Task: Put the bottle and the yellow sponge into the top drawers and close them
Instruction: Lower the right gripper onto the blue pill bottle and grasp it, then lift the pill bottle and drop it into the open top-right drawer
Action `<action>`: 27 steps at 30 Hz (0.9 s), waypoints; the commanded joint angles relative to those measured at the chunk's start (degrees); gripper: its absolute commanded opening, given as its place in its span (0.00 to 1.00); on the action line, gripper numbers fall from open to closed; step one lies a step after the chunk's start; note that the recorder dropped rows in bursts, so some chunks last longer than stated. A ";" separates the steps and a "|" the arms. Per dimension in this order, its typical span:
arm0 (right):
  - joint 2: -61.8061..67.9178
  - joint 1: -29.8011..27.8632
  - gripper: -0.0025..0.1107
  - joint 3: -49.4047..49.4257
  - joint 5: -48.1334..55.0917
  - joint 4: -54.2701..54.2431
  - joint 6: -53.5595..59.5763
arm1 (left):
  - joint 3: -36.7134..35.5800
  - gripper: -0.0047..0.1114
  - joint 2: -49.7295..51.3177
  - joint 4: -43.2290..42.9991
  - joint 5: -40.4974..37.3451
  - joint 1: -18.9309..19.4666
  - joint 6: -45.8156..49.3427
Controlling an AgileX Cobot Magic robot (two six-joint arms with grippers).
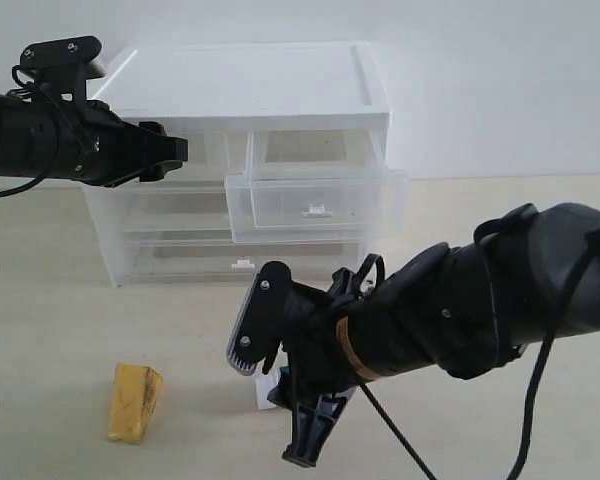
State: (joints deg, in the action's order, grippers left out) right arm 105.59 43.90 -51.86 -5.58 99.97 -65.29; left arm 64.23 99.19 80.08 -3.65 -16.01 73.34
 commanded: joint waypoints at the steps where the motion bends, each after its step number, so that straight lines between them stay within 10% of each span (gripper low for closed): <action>1: 1.29 0.09 0.43 -0.26 1.94 -0.02 1.98 | 1.09 0.55 0.07 -0.23 3.65 0.05 1.02; 20: 5.88 0.09 0.42 -2.38 2.25 -0.02 2.65 | 1.09 0.55 0.07 -0.23 3.65 0.05 1.14; 27: 5.67 0.09 0.02 -2.88 2.38 -0.43 2.77 | 1.09 0.55 0.07 -0.23 3.65 0.05 1.14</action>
State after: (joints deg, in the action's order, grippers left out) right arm 111.36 43.90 -54.26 -3.08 99.70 -62.34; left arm 64.23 99.19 80.08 -3.65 -16.01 73.45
